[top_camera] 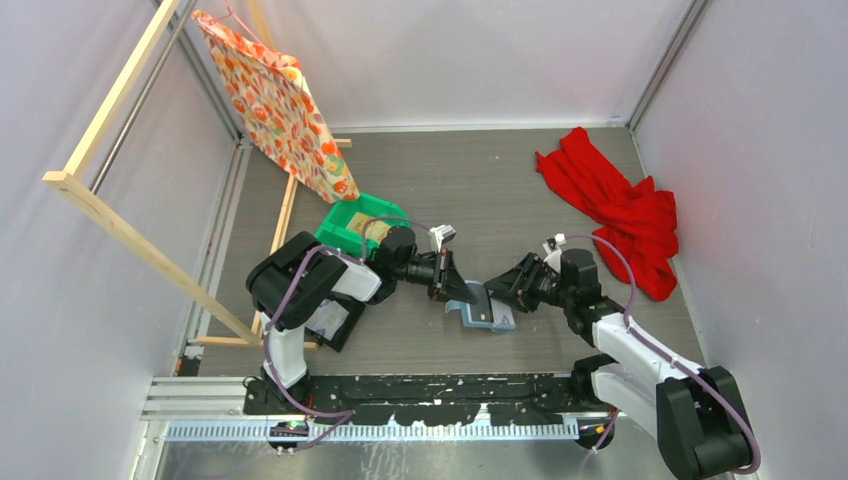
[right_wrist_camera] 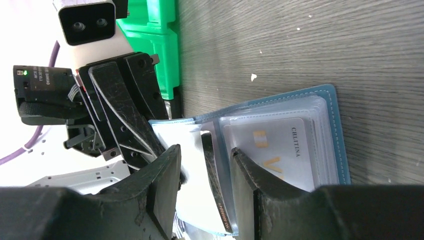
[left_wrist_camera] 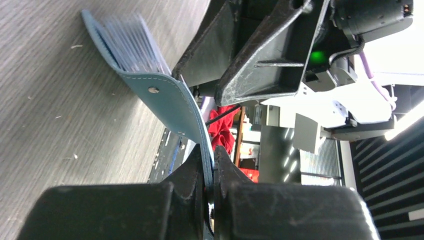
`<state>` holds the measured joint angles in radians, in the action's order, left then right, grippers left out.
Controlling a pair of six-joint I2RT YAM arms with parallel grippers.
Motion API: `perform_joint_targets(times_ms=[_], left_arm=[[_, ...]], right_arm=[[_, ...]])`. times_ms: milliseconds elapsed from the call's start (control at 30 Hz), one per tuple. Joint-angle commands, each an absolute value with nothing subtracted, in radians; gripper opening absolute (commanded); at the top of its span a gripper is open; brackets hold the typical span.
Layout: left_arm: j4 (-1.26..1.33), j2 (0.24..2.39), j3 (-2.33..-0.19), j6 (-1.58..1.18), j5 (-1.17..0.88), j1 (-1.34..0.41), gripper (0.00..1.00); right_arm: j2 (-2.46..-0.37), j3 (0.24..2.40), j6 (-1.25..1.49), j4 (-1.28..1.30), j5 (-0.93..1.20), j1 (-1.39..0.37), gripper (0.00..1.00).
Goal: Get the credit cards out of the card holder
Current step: Remove the credit card from the card holder.
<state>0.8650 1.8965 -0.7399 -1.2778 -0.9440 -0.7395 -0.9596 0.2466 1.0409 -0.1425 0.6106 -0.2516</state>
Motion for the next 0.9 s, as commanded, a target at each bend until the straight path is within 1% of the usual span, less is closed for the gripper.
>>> perform_joint_targets(times_ms=[0, 167, 400, 533, 700, 767, 867], left_arm=[[1.095, 1.839, -0.761, -1.335, -1.027, -0.737, 0.01], [1.133, 1.836, -0.766, -1.362, -1.033, -0.729, 0.0], [1.135, 1.835, -0.775, -1.366, -1.042, -0.727, 0.01], [1.135, 1.833, -0.772, -1.366, -1.042, -0.727, 0.01], [1.135, 1.833, -0.772, -1.367, -1.039, -0.727, 0.01], [1.135, 1.835, -0.77, -1.367, -1.038, -0.726, 0.0], [1.134, 1.838, -0.77, -1.367, -1.037, -0.723, 0.0]], right_arm=[[-0.951, 0.206, 1.109, -0.213, 0.676, -0.241, 0.47], [-0.924, 0.129, 1.266, -0.388, 0.735, -0.216, 0.43], [-0.899, 0.051, 1.421, -0.57, 0.764, -0.212, 0.32], [-0.867, 0.037, 1.457, -0.589, 0.763, -0.213, 0.29], [-0.845, 0.022, 1.488, -0.609, 0.762, -0.212, 0.22], [-0.845, 0.01, 1.501, -0.627, 0.761, -0.213, 0.21], [-0.837, 0.005, 1.517, -0.648, 0.756, -0.213, 0.15]])
